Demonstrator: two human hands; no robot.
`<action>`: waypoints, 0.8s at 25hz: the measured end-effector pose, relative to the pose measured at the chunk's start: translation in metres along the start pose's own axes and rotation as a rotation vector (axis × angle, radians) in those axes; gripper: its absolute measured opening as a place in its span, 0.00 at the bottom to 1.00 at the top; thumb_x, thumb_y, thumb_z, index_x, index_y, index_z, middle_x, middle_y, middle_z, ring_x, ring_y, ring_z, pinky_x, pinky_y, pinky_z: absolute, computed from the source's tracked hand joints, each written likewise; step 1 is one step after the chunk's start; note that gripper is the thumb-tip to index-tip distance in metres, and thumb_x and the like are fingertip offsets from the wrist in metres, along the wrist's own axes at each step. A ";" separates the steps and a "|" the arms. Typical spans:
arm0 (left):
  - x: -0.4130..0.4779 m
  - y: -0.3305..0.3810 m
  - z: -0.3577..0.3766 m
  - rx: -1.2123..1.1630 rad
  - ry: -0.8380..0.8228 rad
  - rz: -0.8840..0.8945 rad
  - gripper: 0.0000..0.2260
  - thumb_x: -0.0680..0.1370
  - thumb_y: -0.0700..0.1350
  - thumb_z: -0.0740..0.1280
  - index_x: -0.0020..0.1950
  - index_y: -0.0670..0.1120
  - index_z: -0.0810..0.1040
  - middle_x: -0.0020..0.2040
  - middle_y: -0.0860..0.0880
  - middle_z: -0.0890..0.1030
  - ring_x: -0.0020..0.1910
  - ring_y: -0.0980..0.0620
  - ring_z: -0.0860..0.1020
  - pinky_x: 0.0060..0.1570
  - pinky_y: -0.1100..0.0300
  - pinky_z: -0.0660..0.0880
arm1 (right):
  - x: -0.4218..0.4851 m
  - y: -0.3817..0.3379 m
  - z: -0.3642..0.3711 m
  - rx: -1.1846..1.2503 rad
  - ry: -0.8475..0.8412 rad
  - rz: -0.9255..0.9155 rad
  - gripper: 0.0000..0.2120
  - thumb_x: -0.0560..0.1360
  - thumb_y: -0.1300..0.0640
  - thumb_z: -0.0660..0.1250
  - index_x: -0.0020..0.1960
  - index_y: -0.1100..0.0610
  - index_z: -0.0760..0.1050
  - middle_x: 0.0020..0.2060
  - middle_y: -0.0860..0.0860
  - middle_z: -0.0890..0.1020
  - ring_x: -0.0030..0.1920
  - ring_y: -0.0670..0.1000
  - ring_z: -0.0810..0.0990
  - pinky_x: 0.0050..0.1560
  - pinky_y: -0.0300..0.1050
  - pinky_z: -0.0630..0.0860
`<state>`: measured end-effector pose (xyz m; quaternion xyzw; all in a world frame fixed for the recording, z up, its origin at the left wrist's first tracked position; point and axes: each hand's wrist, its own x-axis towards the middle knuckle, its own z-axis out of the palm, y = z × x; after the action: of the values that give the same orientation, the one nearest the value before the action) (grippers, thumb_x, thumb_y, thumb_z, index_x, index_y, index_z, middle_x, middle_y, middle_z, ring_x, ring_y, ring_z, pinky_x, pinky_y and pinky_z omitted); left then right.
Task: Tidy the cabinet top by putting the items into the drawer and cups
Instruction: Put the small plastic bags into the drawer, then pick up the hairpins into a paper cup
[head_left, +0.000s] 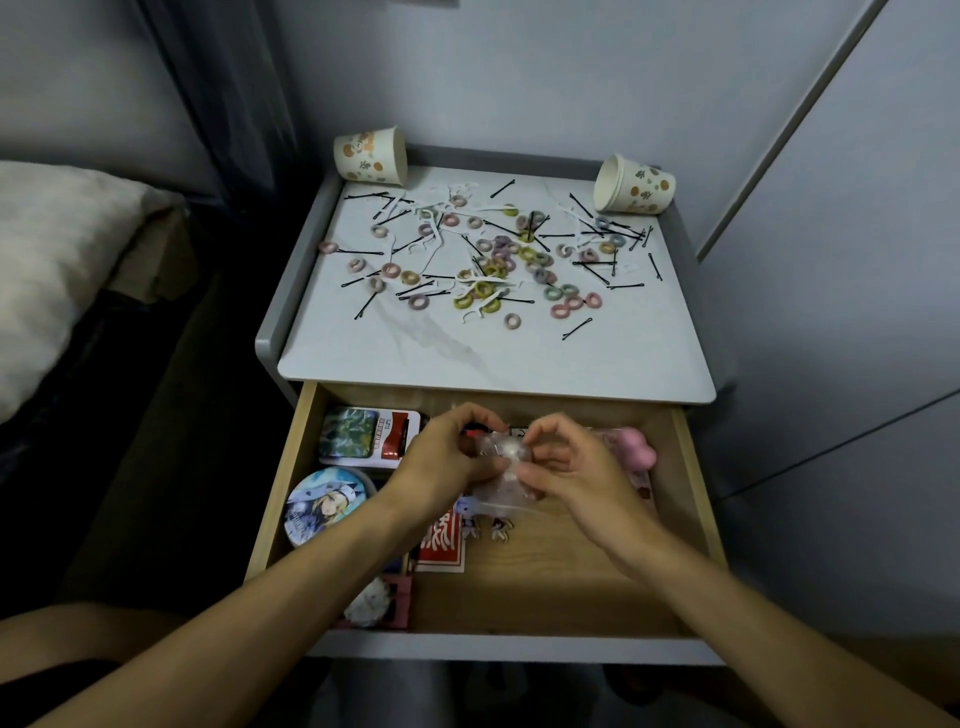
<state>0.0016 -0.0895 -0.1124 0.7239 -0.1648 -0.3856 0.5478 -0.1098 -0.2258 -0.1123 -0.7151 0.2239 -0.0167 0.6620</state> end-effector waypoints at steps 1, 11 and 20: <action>0.001 -0.002 0.000 0.011 0.008 -0.008 0.09 0.76 0.34 0.69 0.52 0.47 0.78 0.42 0.44 0.82 0.37 0.53 0.80 0.38 0.61 0.78 | 0.000 0.002 -0.002 -0.029 -0.009 -0.013 0.08 0.74 0.66 0.70 0.49 0.55 0.78 0.44 0.49 0.84 0.47 0.47 0.82 0.44 0.38 0.77; 0.012 0.001 -0.002 0.081 0.125 -0.102 0.04 0.78 0.40 0.67 0.51 0.48 0.78 0.46 0.43 0.83 0.44 0.45 0.83 0.45 0.52 0.80 | 0.054 0.054 -0.041 -0.501 0.373 0.073 0.08 0.72 0.69 0.70 0.44 0.57 0.81 0.38 0.49 0.82 0.43 0.48 0.80 0.38 0.23 0.70; 0.012 0.008 -0.004 0.122 0.071 -0.096 0.03 0.78 0.41 0.67 0.51 0.46 0.78 0.47 0.45 0.84 0.41 0.48 0.83 0.45 0.51 0.80 | 0.050 0.051 -0.037 -0.715 0.327 -0.031 0.10 0.69 0.62 0.76 0.49 0.55 0.81 0.40 0.46 0.81 0.41 0.45 0.80 0.45 0.37 0.74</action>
<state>0.0138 -0.0981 -0.1088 0.7762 -0.1336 -0.3750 0.4889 -0.0920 -0.2788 -0.1696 -0.8917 0.3073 -0.0613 0.3266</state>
